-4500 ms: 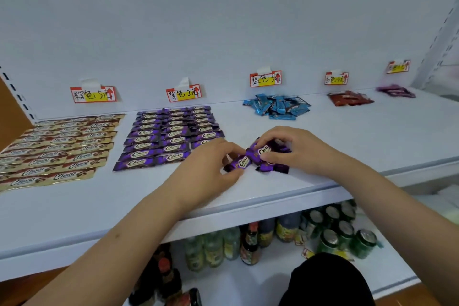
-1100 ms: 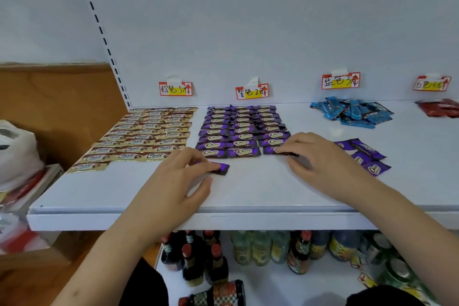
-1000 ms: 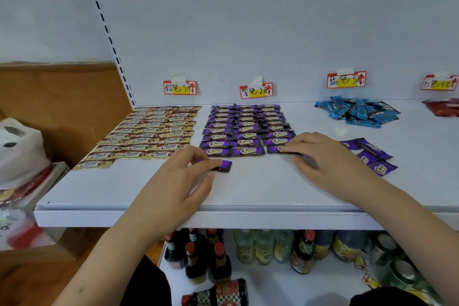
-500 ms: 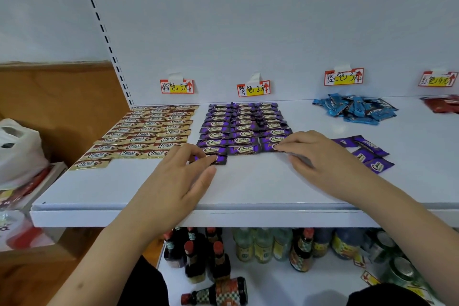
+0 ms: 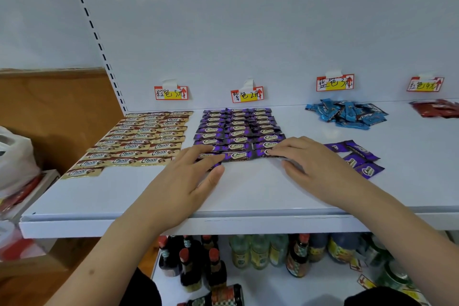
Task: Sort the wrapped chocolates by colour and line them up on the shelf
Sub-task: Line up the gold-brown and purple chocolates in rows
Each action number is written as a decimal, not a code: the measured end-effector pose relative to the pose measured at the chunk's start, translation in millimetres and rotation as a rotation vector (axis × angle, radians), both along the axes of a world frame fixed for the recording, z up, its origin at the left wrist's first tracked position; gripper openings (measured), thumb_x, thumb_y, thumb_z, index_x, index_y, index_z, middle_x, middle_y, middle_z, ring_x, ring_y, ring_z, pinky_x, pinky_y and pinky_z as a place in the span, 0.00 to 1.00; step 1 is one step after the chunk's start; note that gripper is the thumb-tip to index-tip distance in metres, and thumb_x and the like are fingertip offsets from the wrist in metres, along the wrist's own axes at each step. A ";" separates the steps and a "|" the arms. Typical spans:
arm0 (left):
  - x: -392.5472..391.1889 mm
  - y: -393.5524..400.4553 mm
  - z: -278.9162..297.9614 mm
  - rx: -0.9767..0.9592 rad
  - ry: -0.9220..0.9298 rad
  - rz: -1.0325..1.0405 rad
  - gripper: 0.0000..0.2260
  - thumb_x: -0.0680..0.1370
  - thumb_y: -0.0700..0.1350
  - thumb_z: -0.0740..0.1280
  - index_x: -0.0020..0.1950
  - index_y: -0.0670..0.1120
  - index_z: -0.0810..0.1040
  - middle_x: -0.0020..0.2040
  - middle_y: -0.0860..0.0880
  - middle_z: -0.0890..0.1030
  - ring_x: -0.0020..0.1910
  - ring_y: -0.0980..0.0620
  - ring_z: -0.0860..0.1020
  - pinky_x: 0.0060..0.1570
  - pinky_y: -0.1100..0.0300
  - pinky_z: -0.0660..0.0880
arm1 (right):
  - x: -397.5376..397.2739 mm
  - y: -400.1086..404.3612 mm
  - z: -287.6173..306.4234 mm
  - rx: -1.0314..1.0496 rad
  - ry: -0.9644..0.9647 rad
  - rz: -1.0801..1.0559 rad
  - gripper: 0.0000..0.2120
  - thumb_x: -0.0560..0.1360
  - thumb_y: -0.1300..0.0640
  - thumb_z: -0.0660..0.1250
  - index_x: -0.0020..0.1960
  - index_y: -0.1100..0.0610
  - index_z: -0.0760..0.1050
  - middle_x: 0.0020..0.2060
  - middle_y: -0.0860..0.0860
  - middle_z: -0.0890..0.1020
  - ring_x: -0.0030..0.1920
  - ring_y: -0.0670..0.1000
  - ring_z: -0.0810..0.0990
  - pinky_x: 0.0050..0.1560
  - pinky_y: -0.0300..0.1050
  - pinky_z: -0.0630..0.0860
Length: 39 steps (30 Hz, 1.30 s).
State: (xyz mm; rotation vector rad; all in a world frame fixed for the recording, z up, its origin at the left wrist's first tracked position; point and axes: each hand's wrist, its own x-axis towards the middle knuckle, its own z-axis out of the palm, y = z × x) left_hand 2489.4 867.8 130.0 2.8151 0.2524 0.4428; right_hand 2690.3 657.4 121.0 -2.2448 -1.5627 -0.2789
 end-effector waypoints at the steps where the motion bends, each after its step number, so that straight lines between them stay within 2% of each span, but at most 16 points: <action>1: 3.5 -1.6 0.6 -0.015 0.032 0.007 0.26 0.81 0.65 0.44 0.74 0.60 0.67 0.74 0.61 0.62 0.74 0.62 0.58 0.65 0.66 0.57 | -0.2 -0.3 0.0 -0.001 0.004 -0.003 0.16 0.80 0.58 0.61 0.66 0.50 0.76 0.61 0.43 0.77 0.59 0.46 0.73 0.60 0.45 0.72; 4: 8.7 -2.6 0.4 -0.069 0.089 0.014 0.24 0.81 0.63 0.46 0.74 0.63 0.66 0.76 0.63 0.59 0.74 0.66 0.55 0.63 0.69 0.55 | -0.4 -0.8 0.1 -0.002 0.012 -0.006 0.16 0.80 0.57 0.61 0.67 0.49 0.75 0.61 0.42 0.76 0.58 0.46 0.73 0.60 0.47 0.72; 11: 10.1 -0.9 -0.8 -0.052 0.103 0.006 0.26 0.80 0.65 0.45 0.76 0.61 0.63 0.78 0.63 0.57 0.76 0.66 0.52 0.69 0.69 0.51 | -2.1 -0.3 3.1 0.023 -0.006 -0.026 0.16 0.80 0.57 0.62 0.67 0.49 0.75 0.62 0.44 0.76 0.59 0.48 0.73 0.60 0.48 0.72; 14: 13.6 0.3 -1.1 0.048 -0.003 -0.009 0.31 0.79 0.68 0.41 0.75 0.57 0.66 0.78 0.59 0.60 0.78 0.61 0.49 0.77 0.59 0.47 | -2.0 -7.8 9.8 0.094 -0.061 -0.096 0.14 0.80 0.55 0.63 0.65 0.50 0.77 0.60 0.44 0.78 0.58 0.47 0.74 0.59 0.42 0.68; 16: 18.3 -1.4 0.8 0.106 -0.091 -0.021 0.30 0.79 0.66 0.44 0.73 0.56 0.71 0.76 0.58 0.65 0.78 0.58 0.53 0.78 0.53 0.50 | 4.9 -20.3 13.7 0.132 -0.083 -0.178 0.14 0.80 0.54 0.63 0.64 0.49 0.77 0.60 0.43 0.78 0.59 0.47 0.74 0.59 0.39 0.64; 20: 39.1 -18.4 8.9 0.145 -0.187 -0.085 0.25 0.78 0.62 0.52 0.67 0.54 0.77 0.65 0.57 0.74 0.68 0.56 0.68 0.69 0.60 0.63 | 31.1 -64.1 21.3 0.137 0.088 -0.311 0.16 0.79 0.49 0.64 0.67 0.44 0.73 0.62 0.37 0.72 0.64 0.40 0.68 0.61 0.35 0.63; 23: 69.2 -40.7 13.4 0.192 -0.183 -0.173 0.22 0.77 0.60 0.55 0.63 0.53 0.80 0.58 0.56 0.77 0.59 0.53 0.72 0.59 0.52 0.72 | 38.6 -87.6 18.6 0.010 0.241 -0.237 0.17 0.76 0.42 0.66 0.65 0.39 0.74 0.58 0.29 0.70 0.64 0.37 0.68 0.63 0.36 0.64; 26: 102.5 -68.5 17.2 0.250 -0.129 -0.237 0.27 0.76 0.65 0.50 0.65 0.56 0.77 0.59 0.58 0.76 0.59 0.54 0.70 0.57 0.55 0.66 | 40.9 -93.0 11.2 -0.035 0.213 -0.236 0.20 0.73 0.37 0.66 0.64 0.38 0.75 0.60 0.31 0.72 0.63 0.39 0.68 0.67 0.42 0.66; 28: 122.3 -84.7 16.9 0.297 -0.068 -0.246 0.29 0.76 0.68 0.49 0.68 0.57 0.74 0.60 0.57 0.75 0.60 0.54 0.68 0.56 0.57 0.62 | 44.6 -91.7 9.9 -0.029 0.206 -0.266 0.20 0.75 0.39 0.66 0.65 0.39 0.75 0.61 0.35 0.73 0.62 0.41 0.68 0.66 0.43 0.66; 32: 153.1 -105.8 13.8 0.288 0.005 -0.257 0.20 0.79 0.63 0.59 0.66 0.56 0.75 0.58 0.54 0.75 0.58 0.51 0.68 0.61 0.54 0.63 | 50.0 -89.6 6.6 0.011 0.175 -0.324 0.18 0.76 0.41 0.66 0.64 0.43 0.76 0.58 0.40 0.76 0.59 0.45 0.71 0.62 0.47 0.70; 35: 165.2 -112.8 11.3 0.233 -0.021 -0.228 0.15 0.79 0.59 0.61 0.62 0.56 0.77 0.56 0.53 0.77 0.57 0.50 0.70 0.59 0.53 0.64 | 49.0 -89.8 3.4 0.031 0.145 -0.388 0.17 0.76 0.43 0.67 0.62 0.46 0.77 0.57 0.43 0.77 0.56 0.47 0.73 0.58 0.47 0.71; 39: 175.4 -119.5 7.9 0.154 -0.064 -0.172 0.15 0.78 0.59 0.62 0.61 0.54 0.77 0.54 0.54 0.78 0.56 0.49 0.71 0.55 0.53 0.62 | 47.7 -89.9 4.3 0.120 0.200 -0.415 0.17 0.74 0.49 0.71 0.62 0.49 0.77 0.55 0.45 0.77 0.55 0.46 0.74 0.57 0.42 0.71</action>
